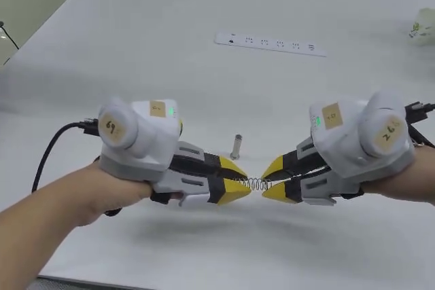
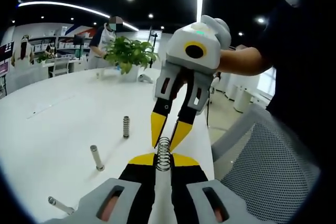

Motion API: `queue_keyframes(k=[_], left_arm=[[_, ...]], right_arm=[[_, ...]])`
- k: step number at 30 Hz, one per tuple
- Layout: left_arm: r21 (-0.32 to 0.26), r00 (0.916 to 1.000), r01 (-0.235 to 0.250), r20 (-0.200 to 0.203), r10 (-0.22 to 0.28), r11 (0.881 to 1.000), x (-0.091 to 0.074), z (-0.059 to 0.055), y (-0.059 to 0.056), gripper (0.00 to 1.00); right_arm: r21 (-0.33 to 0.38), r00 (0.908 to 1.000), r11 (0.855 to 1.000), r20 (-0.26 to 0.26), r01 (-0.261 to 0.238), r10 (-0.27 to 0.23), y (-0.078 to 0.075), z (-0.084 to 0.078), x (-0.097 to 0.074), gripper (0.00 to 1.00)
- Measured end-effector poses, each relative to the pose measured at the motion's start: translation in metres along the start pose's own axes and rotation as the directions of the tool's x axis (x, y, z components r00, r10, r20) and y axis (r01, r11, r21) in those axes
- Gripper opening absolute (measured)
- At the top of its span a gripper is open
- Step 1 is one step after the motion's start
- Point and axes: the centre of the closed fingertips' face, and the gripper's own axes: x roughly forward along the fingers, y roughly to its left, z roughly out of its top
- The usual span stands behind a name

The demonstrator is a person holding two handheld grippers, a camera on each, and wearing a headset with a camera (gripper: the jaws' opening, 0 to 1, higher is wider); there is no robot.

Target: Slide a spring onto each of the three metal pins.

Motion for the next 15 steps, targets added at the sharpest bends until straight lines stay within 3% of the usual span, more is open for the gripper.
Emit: queue_keyframes(k=[15], left_arm=[[0.015, 0.9998, 0.003, -0.019, -0.002, 1.000, 0.000, -0.006, 0.001, 0.02]], right_arm=[[-0.123, 0.9995, 0.992, 0.031, -0.005, 0.008, -0.001, 0.031, -0.017, 0.07]])
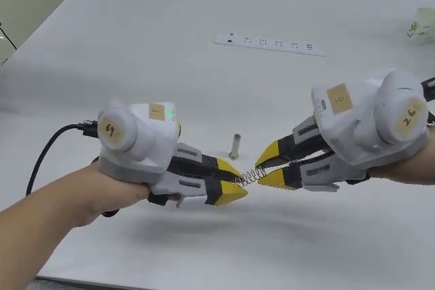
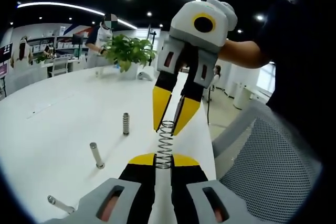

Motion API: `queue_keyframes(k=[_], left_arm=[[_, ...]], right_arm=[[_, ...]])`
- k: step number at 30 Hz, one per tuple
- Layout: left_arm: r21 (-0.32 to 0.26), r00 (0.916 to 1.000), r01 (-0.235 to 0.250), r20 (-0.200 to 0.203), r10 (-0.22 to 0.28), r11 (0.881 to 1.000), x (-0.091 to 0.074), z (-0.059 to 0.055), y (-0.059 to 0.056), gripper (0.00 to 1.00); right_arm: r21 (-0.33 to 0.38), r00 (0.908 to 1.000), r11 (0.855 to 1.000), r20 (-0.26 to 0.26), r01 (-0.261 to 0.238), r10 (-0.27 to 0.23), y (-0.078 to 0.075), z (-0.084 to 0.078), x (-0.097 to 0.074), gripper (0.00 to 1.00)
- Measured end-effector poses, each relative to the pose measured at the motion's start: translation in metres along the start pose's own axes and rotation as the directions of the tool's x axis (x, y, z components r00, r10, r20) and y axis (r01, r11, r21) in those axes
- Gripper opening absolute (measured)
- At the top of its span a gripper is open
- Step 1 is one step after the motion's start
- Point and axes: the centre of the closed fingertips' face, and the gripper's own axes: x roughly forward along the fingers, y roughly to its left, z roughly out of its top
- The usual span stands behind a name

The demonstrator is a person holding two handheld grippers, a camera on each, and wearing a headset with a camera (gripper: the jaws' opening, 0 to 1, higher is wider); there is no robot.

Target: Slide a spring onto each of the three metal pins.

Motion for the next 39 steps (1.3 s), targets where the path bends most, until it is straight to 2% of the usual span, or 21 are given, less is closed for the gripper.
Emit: queue_keyframes(k=[4, 7, 15, 23, 35, 39], left_arm=[[0.008, 1.0000, -0.002, -0.004, 0.002, 1.000, 0.000, 0.000, 0.000, 0.02], [0.013, 1.0000, -0.002, -0.004, 0.002, 1.000, 0.001, 0.000, -0.001, 0.02], [0.022, 1.0000, 0.001, -0.004, -0.001, 1.000, -0.001, 0.000, -0.003, 0.02], [0.032, 0.9996, -0.001, -0.028, 0.002, 0.999, -0.002, -0.006, -0.005, 0.02], [0.046, 0.9996, -0.001, -0.028, 0.003, 0.999, -0.003, -0.006, -0.007, 0.02], [0.046, 0.9997, -0.001, -0.023, 0.003, 0.999, -0.003, -0.004, -0.008, 0.02]], right_arm=[[0.003, 0.9998, 1.000, 0.018, -0.010, 0.010, 0.001, 0.006, 0.000, 0.07], [0.041, 0.9968, 0.999, 0.077, -0.023, 0.020, 0.001, 0.016, -0.001, 0.07], [0.085, 0.9909, 0.996, 0.133, -0.030, 0.018, 0.003, 0.026, 0.002, 0.07], [0.106, 0.9908, 0.994, 0.134, -0.033, 0.018, 0.005, 0.026, 0.006, 0.07], [0.129, 0.9881, 0.991, 0.153, -0.033, 0.013, 0.004, 0.028, 0.007, 0.08], [0.148, 0.9845, 0.988, 0.175, -0.033, 0.007, 0.004, 0.033, 0.008, 0.08]])
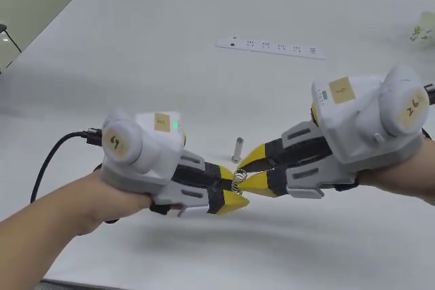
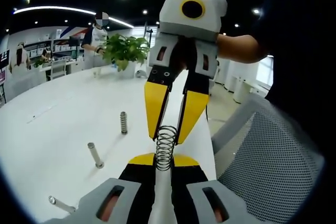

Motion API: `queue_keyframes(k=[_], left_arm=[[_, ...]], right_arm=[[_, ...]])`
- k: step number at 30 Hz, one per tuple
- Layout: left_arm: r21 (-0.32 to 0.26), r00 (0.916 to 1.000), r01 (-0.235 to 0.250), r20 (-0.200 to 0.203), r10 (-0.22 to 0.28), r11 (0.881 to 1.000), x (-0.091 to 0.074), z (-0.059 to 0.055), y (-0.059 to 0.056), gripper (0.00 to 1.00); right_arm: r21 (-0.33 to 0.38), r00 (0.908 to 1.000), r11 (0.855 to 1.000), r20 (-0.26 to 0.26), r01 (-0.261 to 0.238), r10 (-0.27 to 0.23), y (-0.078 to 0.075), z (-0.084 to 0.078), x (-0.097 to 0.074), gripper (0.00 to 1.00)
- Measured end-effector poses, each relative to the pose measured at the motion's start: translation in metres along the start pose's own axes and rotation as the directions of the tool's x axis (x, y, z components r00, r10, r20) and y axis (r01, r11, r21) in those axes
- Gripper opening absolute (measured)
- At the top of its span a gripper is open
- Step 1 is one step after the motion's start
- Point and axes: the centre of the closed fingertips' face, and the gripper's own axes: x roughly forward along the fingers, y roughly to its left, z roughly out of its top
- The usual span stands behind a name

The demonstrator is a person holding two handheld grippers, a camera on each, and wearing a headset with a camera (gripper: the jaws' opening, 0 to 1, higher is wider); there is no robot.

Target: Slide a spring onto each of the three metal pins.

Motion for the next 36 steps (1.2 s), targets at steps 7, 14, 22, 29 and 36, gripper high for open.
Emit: queue_keyframes(k=[7, 14, 22, 29, 36], left_arm=[[0.000, 1.0000, 0.000, -0.009, 0.000, 1.000, -0.001, -0.002, -0.001, 0.02], [-0.012, 1.0000, -0.006, 0.001, 0.006, 1.000, -0.003, 0.001, 0.001, 0.02], [-0.028, 0.9998, -0.013, 0.013, 0.013, 1.000, -0.004, 0.004, 0.002, 0.03], [-0.042, 0.9994, -0.027, 0.022, 0.028, 0.999, -0.005, 0.006, 0.005, 0.04], [-0.058, 0.9986, -0.042, 0.031, 0.044, 0.997, -0.008, 0.008, 0.008, 0.07]], right_arm=[[0.030, 0.9999, 1.000, 0.012, 0.005, -0.006, 0.001, 0.000, 0.002, 0.08], [0.035, 0.9993, 0.999, 0.029, 0.021, -0.022, -0.001, 0.002, 0.000, 0.07], [0.017, 0.9996, 1.000, 0.018, 0.021, -0.022, -0.001, 0.004, -0.002, 0.07], [0.002, 0.9996, 1.000, 0.014, 0.024, -0.024, -0.002, 0.007, -0.003, 0.07], [-0.001, 0.9994, 1.000, 0.016, 0.030, -0.030, -0.004, 0.009, -0.004, 0.07]])
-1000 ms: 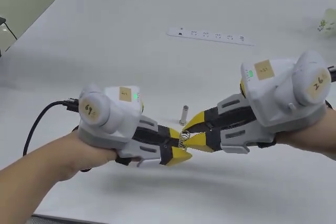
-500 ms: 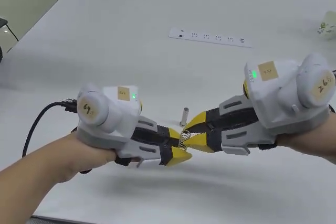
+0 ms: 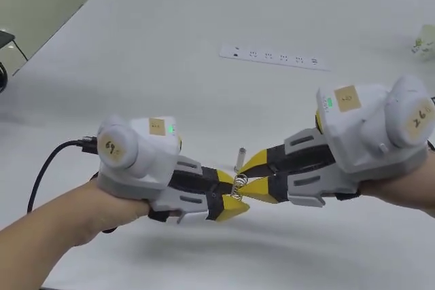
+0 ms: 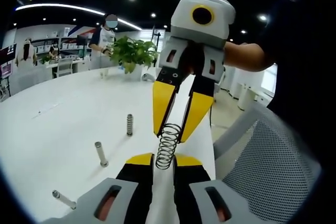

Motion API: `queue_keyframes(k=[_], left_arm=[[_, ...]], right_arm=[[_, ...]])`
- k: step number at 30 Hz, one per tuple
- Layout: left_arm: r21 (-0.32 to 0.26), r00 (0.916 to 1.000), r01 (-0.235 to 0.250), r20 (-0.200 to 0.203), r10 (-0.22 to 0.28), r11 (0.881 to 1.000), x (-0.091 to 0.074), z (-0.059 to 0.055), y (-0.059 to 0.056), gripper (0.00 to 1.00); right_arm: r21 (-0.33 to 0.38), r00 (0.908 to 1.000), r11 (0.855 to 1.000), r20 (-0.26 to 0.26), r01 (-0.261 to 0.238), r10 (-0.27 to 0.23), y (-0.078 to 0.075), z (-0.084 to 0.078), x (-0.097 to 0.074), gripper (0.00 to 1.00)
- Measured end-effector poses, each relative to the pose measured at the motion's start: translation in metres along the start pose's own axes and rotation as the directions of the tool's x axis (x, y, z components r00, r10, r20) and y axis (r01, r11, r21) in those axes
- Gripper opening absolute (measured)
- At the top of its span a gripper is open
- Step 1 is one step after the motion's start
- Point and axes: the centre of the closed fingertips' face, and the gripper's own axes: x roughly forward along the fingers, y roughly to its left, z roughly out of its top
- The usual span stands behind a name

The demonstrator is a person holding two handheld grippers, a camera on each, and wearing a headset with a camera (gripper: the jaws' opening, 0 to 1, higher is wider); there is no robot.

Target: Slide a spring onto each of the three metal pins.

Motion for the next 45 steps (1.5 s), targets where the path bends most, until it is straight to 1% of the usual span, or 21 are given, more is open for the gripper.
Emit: queue_keyframes(k=[4, 9, 12, 16, 17, 23, 26, 29, 32, 34, 35, 36, 37, 38, 39, 40, 42, 44, 45], left_arm=[[-0.008, 0.9999, -0.016, -0.006, 0.016, 1.000, -0.002, -0.002, 0.002, 0.12], [-0.025, 0.9995, -0.029, -0.007, 0.029, 0.999, -0.007, -0.005, 0.004, 0.14], [-0.029, 0.9992, -0.037, -0.013, 0.037, 0.999, -0.009, -0.006, 0.005, 0.17], [-0.029, 0.9984, -0.056, -0.014, 0.056, 0.998, -0.017, -0.008, 0.007, 0.21], [-0.029, 0.9977, -0.068, -0.012, 0.067, 0.997, -0.020, -0.009, 0.009, 0.22], [-0.051, 0.9952, -0.097, -0.011, 0.097, 0.994, -0.030, -0.011, 0.016, 0.28], [-0.057, 0.9935, -0.114, -0.005, 0.114, 0.992, -0.035, -0.012, 0.019, 0.31], [-0.062, 0.9905, -0.138, -0.005, 0.138, 0.988, -0.040, -0.015, 0.022, 0.34], [-0.072, 0.9875, -0.157, -0.023, 0.156, 0.985, -0.048, -0.022, 0.024, 0.39], [-0.085, 0.9836, -0.180, -0.021, 0.179, 0.980, -0.055, -0.023, 0.029, 0.45], [-0.101, 0.9815, -0.191, -0.022, 0.190, 0.976, -0.058, -0.025, 0.031, 0.52], [-0.096, 0.9818, -0.190, -0.021, 0.189, 0.977, -0.060, -0.025, 0.031, 0.58], [-0.094, 0.9812, -0.193, -0.023, 0.192, 0.977, -0.062, -0.026, 0.030, 0.63], [-0.091, 0.9799, -0.199, -0.036, 0.196, 0.976, -0.064, -0.028, 0.030, 0.66], [-0.091, 0.9792, -0.201, -0.043, 0.198, 0.975, -0.066, -0.030, 0.031, 0.66], [-0.088, 0.9769, -0.212, -0.044, 0.209, 0.973, -0.069, -0.031, 0.032, 0.66], [-0.104, 0.9745, -0.224, -0.040, 0.221, 0.969, -0.073, -0.032, 0.035, 0.68], [-0.112, 0.9695, -0.245, -0.040, 0.242, 0.963, -0.077, -0.034, 0.039, 0.71], [-0.115, 0.9685, -0.249, -0.041, 0.246, 0.962, -0.079, -0.035, 0.040, 0.72]], right_arm=[[0.000, 1.0000, 1.000, 0.000, 0.003, -0.003, -0.001, 0.000, 0.000, 0.07], [-0.008, 1.0000, 1.000, 0.002, 0.007, -0.007, -0.001, 0.002, 0.000, 0.07], [-0.009, 0.9999, 1.000, 0.002, 0.013, -0.013, -0.002, 0.002, 0.000, 0.07], [-0.011, 0.9997, 1.000, 0.001, 0.026, -0.026, -0.003, 0.002, 0.000, 0.07], [-0.009, 0.9997, 1.000, 0.003, 0.026, -0.026, -0.003, 0.002, -0.001, 0.07], [-0.008, 0.9990, 0.999, 0.005, 0.044, -0.044, -0.006, 0.001, -0.001, 0.07], [-0.008, 0.9986, 0.999, 0.006, 0.053, -0.053, -0.008, 0.002, 0.000, 0.07], [-0.009, 0.9981, 0.998, 0.004, 0.062, -0.062, -0.009, 0.001, -0.001, 0.07], [-0.005, 0.9973, 0.997, 0.006, 0.073, -0.073, -0.011, -0.001, -0.002, 0.07], [-0.009, 0.9966, 0.997, 0.001, 0.082, -0.082, -0.012, -0.003, -0.002, 0.07], [-0.007, 0.9966, 0.997, 0.001, 0.082, -0.082, -0.012, -0.003, -0.002, 0.07], [-0.004, 0.9966, 0.997, 0.001, 0.083, -0.083, -0.012, -0.004, -0.002, 0.07], [-0.004, 0.9963, 0.996, 0.000, 0.086, -0.086, -0.012, -0.005, -0.002, 0.07], [-0.005, 0.9964, 0.996, -0.003, 0.085, -0.085, -0.012, -0.006, -0.002, 0.07], [-0.008, 0.9961, 0.996, -0.006, 0.088, -0.088, -0.013, -0.007, -0.002, 0.07], [-0.007, 0.9958, 0.996, -0.004, 0.091, -0.091, -0.013, -0.007, -0.002, 0.07], [0.000, 0.9960, 0.996, -0.003, 0.090, -0.090, -0.013, -0.007, -0.002, 0.07], [-0.003, 0.9950, 0.995, -0.001, 0.100, -0.100, -0.014, -0.007, -0.002, 0.07], [-0.001, 0.9946, 0.995, 0.000, 0.104, -0.104, -0.015, -0.007, -0.003, 0.07]])
